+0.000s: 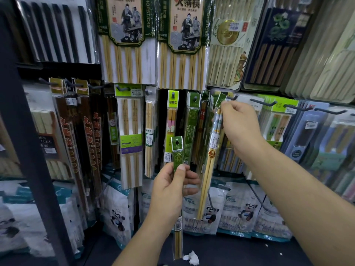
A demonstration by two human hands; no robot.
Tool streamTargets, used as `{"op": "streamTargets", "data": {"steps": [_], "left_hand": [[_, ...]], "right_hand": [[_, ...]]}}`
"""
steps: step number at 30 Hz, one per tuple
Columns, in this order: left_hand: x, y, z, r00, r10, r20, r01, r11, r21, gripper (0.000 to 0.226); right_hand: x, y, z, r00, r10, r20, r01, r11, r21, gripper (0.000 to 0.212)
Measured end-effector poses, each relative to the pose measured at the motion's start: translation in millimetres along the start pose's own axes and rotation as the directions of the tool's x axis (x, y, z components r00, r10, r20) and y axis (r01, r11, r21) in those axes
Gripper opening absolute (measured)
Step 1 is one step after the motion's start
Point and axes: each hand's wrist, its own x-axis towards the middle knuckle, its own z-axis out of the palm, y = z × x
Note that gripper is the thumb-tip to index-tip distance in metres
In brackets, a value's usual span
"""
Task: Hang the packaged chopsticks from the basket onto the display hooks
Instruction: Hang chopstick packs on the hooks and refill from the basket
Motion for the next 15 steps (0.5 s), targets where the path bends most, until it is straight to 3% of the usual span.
{"op": "streamTargets", "data": {"steps": [15], "left_hand": [[-1.5,3.3,0.5,1.0,-0.001,0.007,0.001,1.0,-0.004,0.023]], "right_hand": [[3.1,-5.5,0.9,1.0,-0.009,0.004,0.009,0.999,-0.046,0.036]]}}
